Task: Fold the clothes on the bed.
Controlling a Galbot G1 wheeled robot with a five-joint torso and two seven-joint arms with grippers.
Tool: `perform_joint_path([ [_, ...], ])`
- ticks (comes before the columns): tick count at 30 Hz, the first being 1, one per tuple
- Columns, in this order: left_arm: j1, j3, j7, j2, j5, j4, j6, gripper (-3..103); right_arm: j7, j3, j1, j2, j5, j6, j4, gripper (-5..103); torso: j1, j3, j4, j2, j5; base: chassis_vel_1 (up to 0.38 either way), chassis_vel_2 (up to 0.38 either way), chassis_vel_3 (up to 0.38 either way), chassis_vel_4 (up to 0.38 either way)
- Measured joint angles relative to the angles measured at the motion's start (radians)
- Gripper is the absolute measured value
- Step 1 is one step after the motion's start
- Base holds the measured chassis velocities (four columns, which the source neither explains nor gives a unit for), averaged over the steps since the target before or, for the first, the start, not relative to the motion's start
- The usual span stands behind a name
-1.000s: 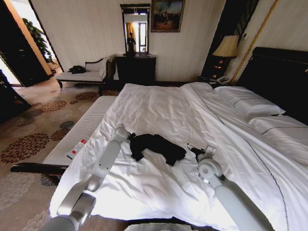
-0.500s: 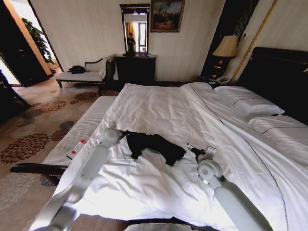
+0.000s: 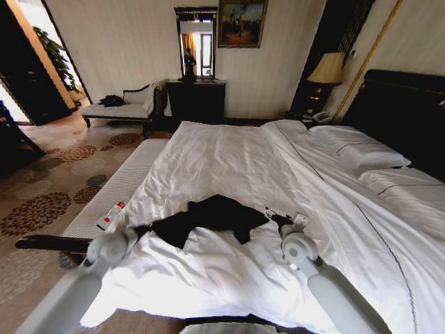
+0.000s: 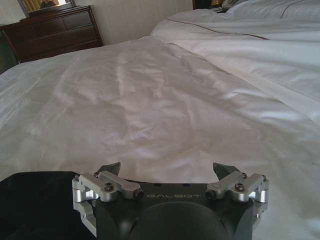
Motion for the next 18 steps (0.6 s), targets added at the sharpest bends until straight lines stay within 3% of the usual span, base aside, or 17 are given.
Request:
perform_joint_path([
  [5,-0.002,-0.007,0.0,-0.021,0.021,0.048,-0.02,2,-0.035,-0.021,0.01,-0.004,-0.015,0.014,-0.016,100,0.0,0.0,-0.0006,0.0,0.0,0.0,0.0,0.0,0.0],
  [9,-0.003,-0.025,-0.004,-0.02,0.023,0.072,-0.027,2,-0.115,-0.041,0.02,-0.022,-0.025,0.047,-0.019,100,0.0,0.0,-0.0003,0.0,0.0002,0.0,0.0,0.0,0.0],
  [15,-0.009,-0.031,-0.009,-0.022,0.024,0.076,-0.029,2,-0.12,-0.075,0.031,-0.032,0.015,0.041,-0.008,100,0.0,0.0,-0.0001,0.0,0.0002,0.0,0.0,0.0,0.0],
  [18,-0.013,-0.03,-0.012,-0.026,0.024,0.065,-0.029,2,-0.085,-0.118,0.045,-0.035,0.084,-0.011,0.015,100,0.0,0.0,0.0,0.0,0.0004,0.0,0.0,0.0,0.0],
])
